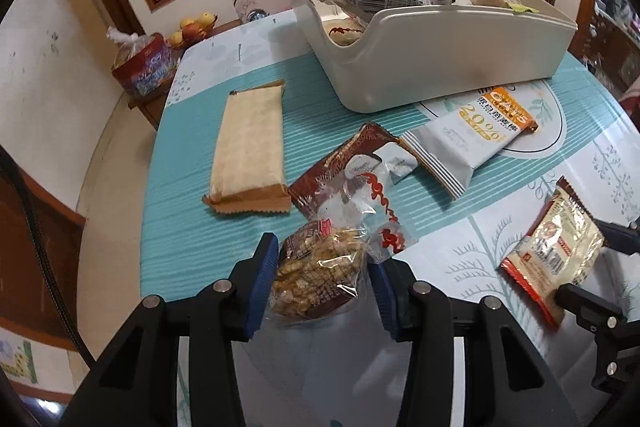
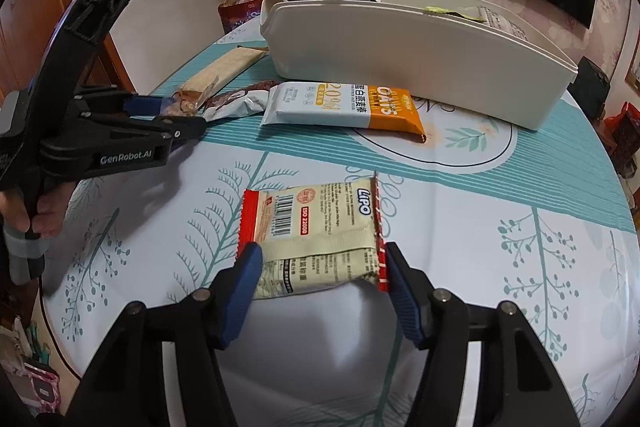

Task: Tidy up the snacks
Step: 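Grasp the Lipo packet with the right gripper while the left grasps the nut bag, then lift both held snacks and carry them over the white tray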

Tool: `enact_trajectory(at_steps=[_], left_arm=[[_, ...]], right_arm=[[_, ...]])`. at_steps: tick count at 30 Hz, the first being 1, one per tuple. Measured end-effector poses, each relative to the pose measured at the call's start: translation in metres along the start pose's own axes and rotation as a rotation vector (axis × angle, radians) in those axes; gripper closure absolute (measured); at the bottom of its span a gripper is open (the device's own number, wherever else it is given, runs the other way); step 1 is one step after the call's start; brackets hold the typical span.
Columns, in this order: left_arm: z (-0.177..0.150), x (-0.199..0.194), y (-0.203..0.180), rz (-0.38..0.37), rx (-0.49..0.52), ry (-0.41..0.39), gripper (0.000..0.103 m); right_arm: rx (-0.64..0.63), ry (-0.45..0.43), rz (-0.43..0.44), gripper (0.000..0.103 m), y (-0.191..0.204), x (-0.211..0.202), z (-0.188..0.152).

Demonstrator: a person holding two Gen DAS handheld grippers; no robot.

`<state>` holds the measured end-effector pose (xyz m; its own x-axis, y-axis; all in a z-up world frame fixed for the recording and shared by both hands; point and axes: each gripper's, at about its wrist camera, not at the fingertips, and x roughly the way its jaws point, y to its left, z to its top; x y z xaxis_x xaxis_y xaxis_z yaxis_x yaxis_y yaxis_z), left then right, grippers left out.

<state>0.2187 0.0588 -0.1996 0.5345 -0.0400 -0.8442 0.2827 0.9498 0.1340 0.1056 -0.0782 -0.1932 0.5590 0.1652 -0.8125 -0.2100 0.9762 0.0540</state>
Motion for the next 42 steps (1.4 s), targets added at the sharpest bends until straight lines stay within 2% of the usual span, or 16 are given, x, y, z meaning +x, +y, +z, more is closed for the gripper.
enact_trajectory(at_steps=[4,15,17,20,25,31,32,42], left_arm=[[-0.004,-0.005,0.003,-0.032,-0.072,0.019,0.059],[-0.032,-0.035,0.012,-0.060,-0.230,0.049,0.059],[-0.036,-0.041,0.013,-0.074,-0.261,0.047,0.059],[-0.041,-0.054,0.013,-0.085,-0.288,0.033,0.059],[-0.042,-0.078,0.009,-0.096,-0.301,-0.012,0.059],[-0.036,-0.108,0.005,-0.094,-0.287,-0.064,0.059],[-0.034,-0.112,0.004,-0.095,-0.285,-0.072,0.059],[-0.015,-0.147,-0.016,-0.124,-0.247,-0.147,0.059]], right_arm=[[0.007,-0.010,0.009,0.050,-0.002,-0.003,0.000],[0.030,-0.020,0.032,0.053,-0.006,-0.007,-0.002],[0.027,-0.033,0.032,0.064,-0.007,-0.010,-0.002],[0.034,-0.058,0.028,0.076,-0.008,-0.016,0.000],[0.045,-0.073,0.035,0.079,-0.009,-0.023,0.000],[0.034,-0.113,0.038,0.088,-0.006,-0.038,0.002],[0.032,-0.120,0.036,0.091,-0.006,-0.041,0.002],[0.028,-0.202,0.020,0.092,-0.010,-0.071,0.006]])
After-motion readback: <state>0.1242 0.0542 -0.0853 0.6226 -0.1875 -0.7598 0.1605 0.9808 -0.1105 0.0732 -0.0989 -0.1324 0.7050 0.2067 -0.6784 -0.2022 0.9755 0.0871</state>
